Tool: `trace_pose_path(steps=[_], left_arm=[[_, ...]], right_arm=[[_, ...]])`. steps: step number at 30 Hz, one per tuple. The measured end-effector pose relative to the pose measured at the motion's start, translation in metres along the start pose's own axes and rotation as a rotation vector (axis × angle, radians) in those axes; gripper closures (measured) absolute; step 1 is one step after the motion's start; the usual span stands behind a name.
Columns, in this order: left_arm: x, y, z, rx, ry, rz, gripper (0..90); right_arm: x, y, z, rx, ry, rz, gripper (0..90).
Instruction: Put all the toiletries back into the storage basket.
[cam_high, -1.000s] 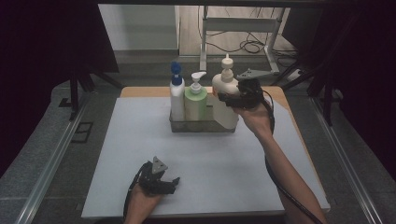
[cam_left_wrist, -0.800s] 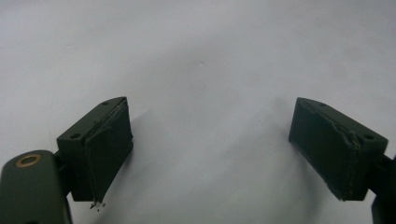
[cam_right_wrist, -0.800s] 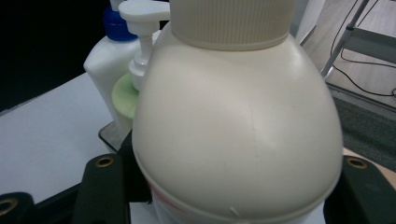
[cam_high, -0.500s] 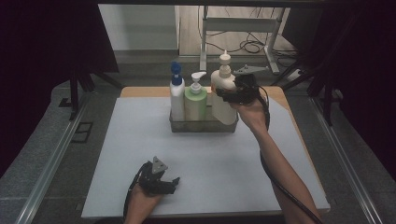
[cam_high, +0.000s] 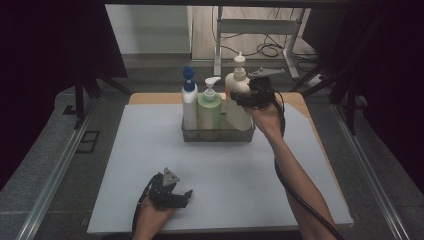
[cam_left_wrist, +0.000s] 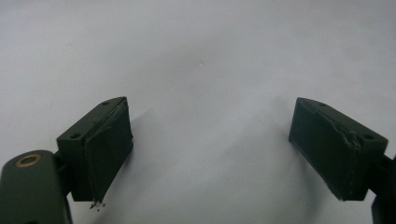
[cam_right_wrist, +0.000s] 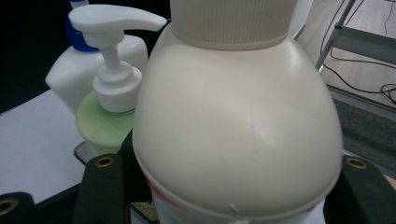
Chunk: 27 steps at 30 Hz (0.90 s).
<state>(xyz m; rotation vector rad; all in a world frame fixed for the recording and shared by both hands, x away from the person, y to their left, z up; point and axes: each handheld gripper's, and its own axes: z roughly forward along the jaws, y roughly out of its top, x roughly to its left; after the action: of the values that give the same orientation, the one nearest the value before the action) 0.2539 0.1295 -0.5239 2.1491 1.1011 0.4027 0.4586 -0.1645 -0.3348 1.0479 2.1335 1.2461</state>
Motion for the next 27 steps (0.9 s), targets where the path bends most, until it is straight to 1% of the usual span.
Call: trace_pose_path(steps=[18, 27], left_arm=[[0.0, 0.0, 0.0, 0.006, 0.0, 0.006, 13.0], [0.0, 0.0, 0.0, 0.007, 0.0, 0.004, 13.0]], right_arm=[[-0.005, -0.001, 0.025, -0.009, -0.025, 0.001, 39.1], [-0.012, -0.01, 0.038, -0.015, -0.036, 0.01, 39.1]])
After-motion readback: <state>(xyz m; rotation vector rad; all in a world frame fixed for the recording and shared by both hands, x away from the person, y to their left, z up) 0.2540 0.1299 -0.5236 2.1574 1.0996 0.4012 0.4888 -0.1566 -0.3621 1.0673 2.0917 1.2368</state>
